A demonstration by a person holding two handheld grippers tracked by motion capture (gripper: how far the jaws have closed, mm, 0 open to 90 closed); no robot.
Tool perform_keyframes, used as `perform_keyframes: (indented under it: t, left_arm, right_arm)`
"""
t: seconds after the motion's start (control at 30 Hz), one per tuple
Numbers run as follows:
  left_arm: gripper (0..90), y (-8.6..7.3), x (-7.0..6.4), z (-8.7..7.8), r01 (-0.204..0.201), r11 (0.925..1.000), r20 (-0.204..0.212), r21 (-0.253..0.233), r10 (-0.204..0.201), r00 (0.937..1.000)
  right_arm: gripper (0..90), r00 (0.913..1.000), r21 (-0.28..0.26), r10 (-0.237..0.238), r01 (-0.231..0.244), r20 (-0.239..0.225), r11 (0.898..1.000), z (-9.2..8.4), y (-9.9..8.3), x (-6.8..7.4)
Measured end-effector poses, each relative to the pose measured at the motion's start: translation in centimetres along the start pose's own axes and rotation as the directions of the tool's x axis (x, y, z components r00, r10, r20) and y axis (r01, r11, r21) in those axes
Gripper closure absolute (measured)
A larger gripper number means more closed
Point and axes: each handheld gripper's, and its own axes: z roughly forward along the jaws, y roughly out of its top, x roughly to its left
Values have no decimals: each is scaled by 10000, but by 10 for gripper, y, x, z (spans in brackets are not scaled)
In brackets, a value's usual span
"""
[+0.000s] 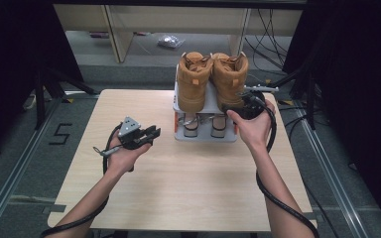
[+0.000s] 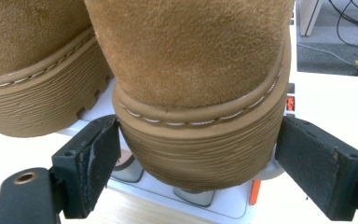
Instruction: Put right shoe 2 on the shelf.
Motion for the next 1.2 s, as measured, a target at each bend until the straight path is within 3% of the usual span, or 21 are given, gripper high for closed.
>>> perform_keyframes:
  t: [0.4, 0.53, 0.73, 0.87, 1.1, 1.13, 1.2]
  left_arm:
    - [722, -1, 0, -1, 34, 9999, -39, -106, -35, 10000]
    - [698, -2, 3, -3, -25, 9997, -178, -225, 21, 9998]
    - [693, 0, 4, -10, -3, 9986, -289, -534, -12, 9996]
    - [687, 0, 4, -12, -23, 9983, -299, -583, 5, 9996]
    - [644, -6, 5, -16, 30, 9980, -388, -634, -55, 9992]
    - [638, -8, 6, -17, 64, 9979, -385, -644, -89, 9992]
    - [626, -10, 6, -17, 106, 9980, -412, -630, -132, 9991]
  right_arm:
    - [157, 9999, -71, 111, -112, -37, 9999, 0, -2, 0]
    - [224, 10000, -265, -44, 43, -52, 9996, -8, -6, -1]
    - [260, 9994, -305, 247, -254, -255, 9992, -23, -16, -6]
    - [320, 9972, -227, 623, -632, -404, 9977, -31, -29, -18]
    - [424, 9963, -137, 621, -630, -589, 9979, -39, -46, -37]
    - [434, 9933, 14, 976, -977, -622, 9952, -43, -50, -36]
    - [448, 9955, 37, 787, -786, -531, 9969, -45, -58, -42]
